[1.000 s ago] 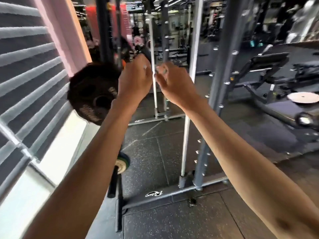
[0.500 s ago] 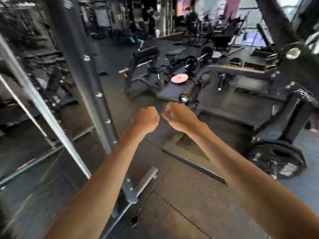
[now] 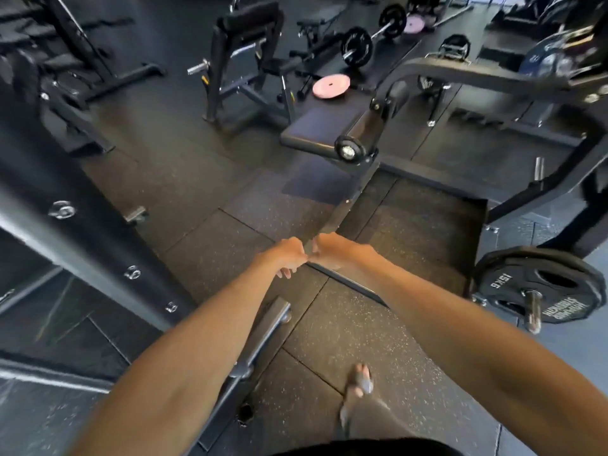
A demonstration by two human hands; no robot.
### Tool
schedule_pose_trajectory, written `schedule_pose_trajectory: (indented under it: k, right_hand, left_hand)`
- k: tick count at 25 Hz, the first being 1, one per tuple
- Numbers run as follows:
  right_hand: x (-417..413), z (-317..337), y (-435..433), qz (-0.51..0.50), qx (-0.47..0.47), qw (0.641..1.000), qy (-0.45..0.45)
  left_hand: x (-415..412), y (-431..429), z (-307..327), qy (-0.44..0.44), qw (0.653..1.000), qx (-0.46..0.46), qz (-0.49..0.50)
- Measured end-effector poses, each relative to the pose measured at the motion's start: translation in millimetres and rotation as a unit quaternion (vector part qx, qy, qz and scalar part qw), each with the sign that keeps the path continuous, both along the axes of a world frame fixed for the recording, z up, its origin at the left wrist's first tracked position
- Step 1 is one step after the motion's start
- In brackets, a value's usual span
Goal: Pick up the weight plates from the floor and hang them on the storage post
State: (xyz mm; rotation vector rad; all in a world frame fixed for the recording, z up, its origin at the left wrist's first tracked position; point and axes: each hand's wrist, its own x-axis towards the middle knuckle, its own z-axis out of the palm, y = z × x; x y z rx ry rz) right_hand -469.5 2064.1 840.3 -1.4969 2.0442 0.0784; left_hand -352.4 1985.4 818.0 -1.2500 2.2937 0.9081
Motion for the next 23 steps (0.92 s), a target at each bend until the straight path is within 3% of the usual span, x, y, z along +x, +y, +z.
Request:
schedule_pose_trajectory:
  k: [3, 7, 12, 16, 23]
  right_hand:
    - [-27.1, -46.2, -79.2, 0.069, 0.067, 0.995, -0.022]
    - [-62.8, -89.7, -185.6, 0.135, 0.087, 0.986, -0.045]
    - [-91.4, -110.1, -310.6, 0.244, 0.125, 0.96, -0.048]
    - [-95.9, -128.9, -420.7, 0.271, 0.138, 0.951, -0.061]
    - [-77.6, -170.9, -667.4, 0.316, 0.136, 0.938, -0.048]
  left_hand:
    - [-24.2, -62.9, -45.0, -0.014, 0.998, 0.041, 0.039]
    - [-51.1, -151.3, -81.6, -0.016, 0.988, 0.075, 0.136]
    - [-63.6, -242.8, -99.9, 0.039, 0.941, 0.077, 0.327]
    - [-55.0, -333.8, -110.7, 0.049, 0.909, 0.082, 0.406]
    - [-47.8, -566.7, -150.9, 0.008, 0.91, 0.153, 0.386]
